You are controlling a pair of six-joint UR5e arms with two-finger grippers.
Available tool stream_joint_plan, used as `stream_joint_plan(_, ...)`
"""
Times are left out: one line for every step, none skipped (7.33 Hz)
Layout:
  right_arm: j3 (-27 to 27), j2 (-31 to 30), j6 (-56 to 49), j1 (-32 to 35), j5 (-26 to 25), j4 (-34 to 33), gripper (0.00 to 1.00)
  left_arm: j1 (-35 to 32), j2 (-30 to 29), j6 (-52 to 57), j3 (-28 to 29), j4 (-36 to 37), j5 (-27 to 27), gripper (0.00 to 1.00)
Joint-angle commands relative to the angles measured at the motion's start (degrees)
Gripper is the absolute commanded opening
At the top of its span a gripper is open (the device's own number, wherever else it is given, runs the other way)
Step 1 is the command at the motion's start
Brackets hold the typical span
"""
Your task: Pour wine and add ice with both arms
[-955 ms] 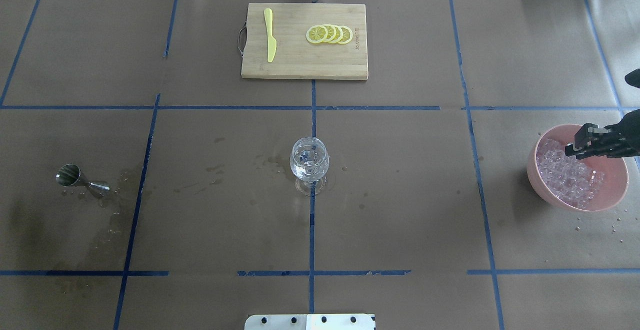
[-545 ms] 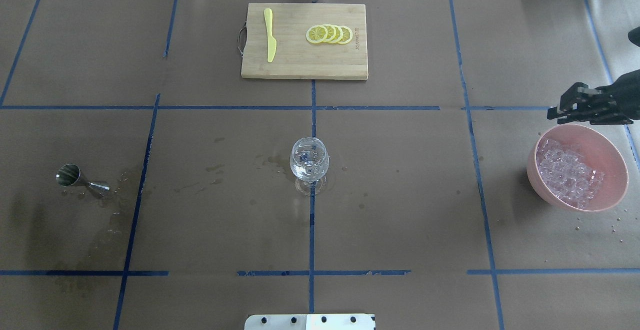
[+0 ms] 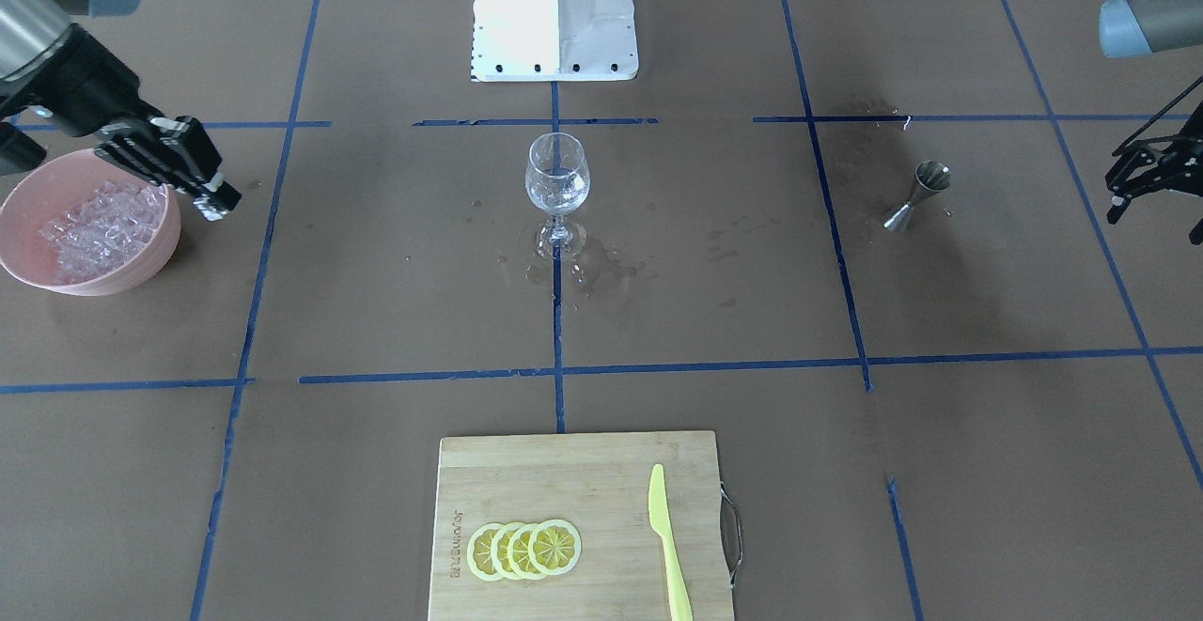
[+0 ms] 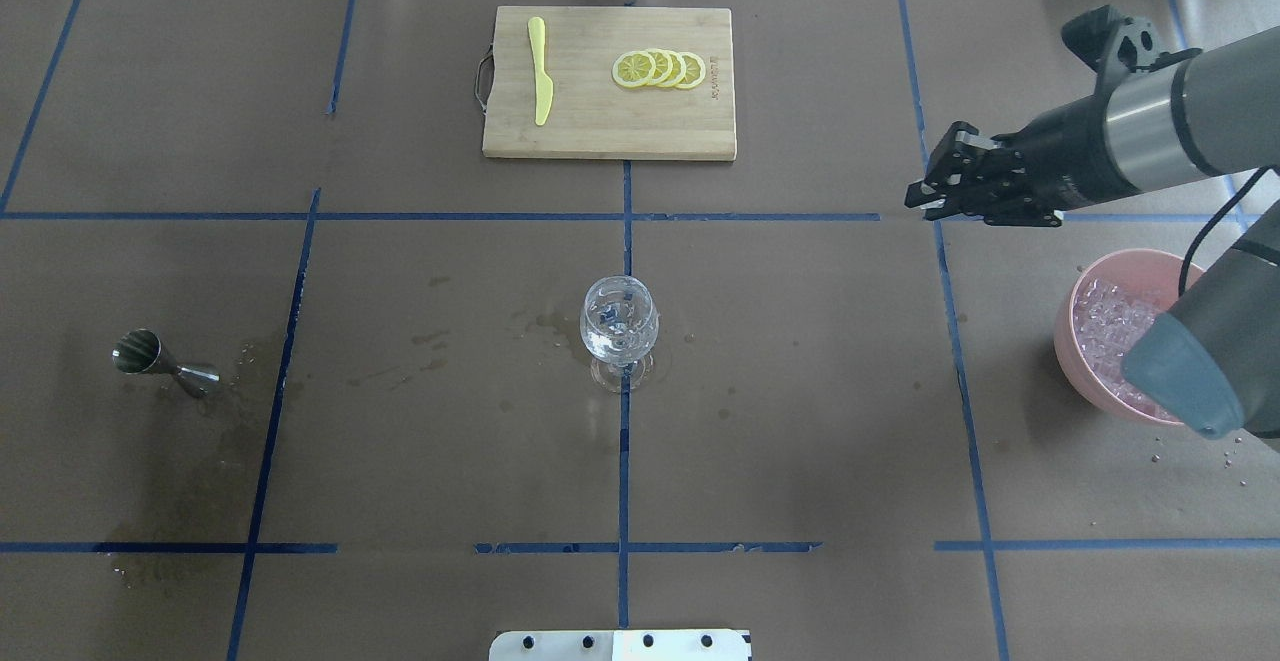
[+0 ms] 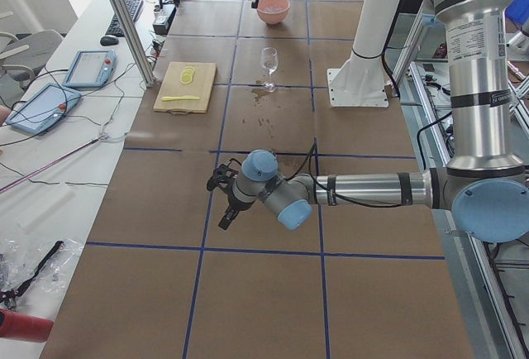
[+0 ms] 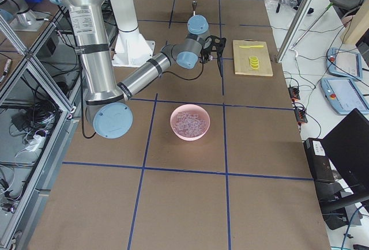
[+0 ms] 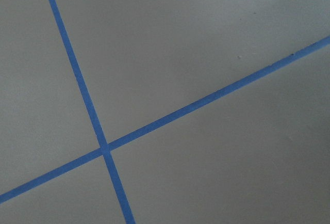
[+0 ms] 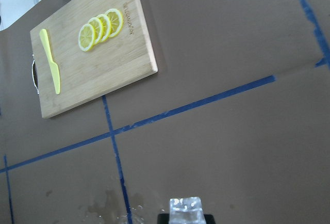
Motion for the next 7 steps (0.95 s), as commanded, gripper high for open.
stream_joint_plan(0.03, 9.95, 6.14, -9.45, -9.25, -7.43, 0.00, -1.73, -1.78, -0.35, 0.04, 5.29, -8.19, 1.00)
stream_joint_plan(-0.06, 14.17, 9.12, -14.37, -14.43, -11.39, 0.00, -1.91, -1.78, -0.44, -0.05, 5.21, -8.49, 1.00)
stream_joint_plan(-0.15, 17.61, 10.19, -18.51, -19.44, -15.17, 0.00, -1.91, -1.78, -0.52, -0.05, 5.21, -8.32, 1.00)
stream_joint_plan(-0.23, 18.95, 11.42, -20.56, -21.15, -15.90, 0.00, -1.91, -1.86, -0.53, 0.04, 5.12, -8.14, 1.00)
stream_joint_plan(-0.15, 19.22, 12.13, -22.32, -22.47, -16.17, 0.00, -1.91, -1.78, -0.53, -0.13, 5.03, -7.97, 1.00)
stream_joint_plan(-0.15, 19.40, 12.14, -23.64, -23.87, -16.09, 0.00, -1.91, -1.78, -0.53, -0.05, 5.03, -7.97, 1.00)
stream_joint_plan(-0.32, 20.27, 12.14, -23.65, -23.98, -16.17, 0.00, -1.91, -1.78, -0.53, -0.05, 5.03, -7.88, 1.00)
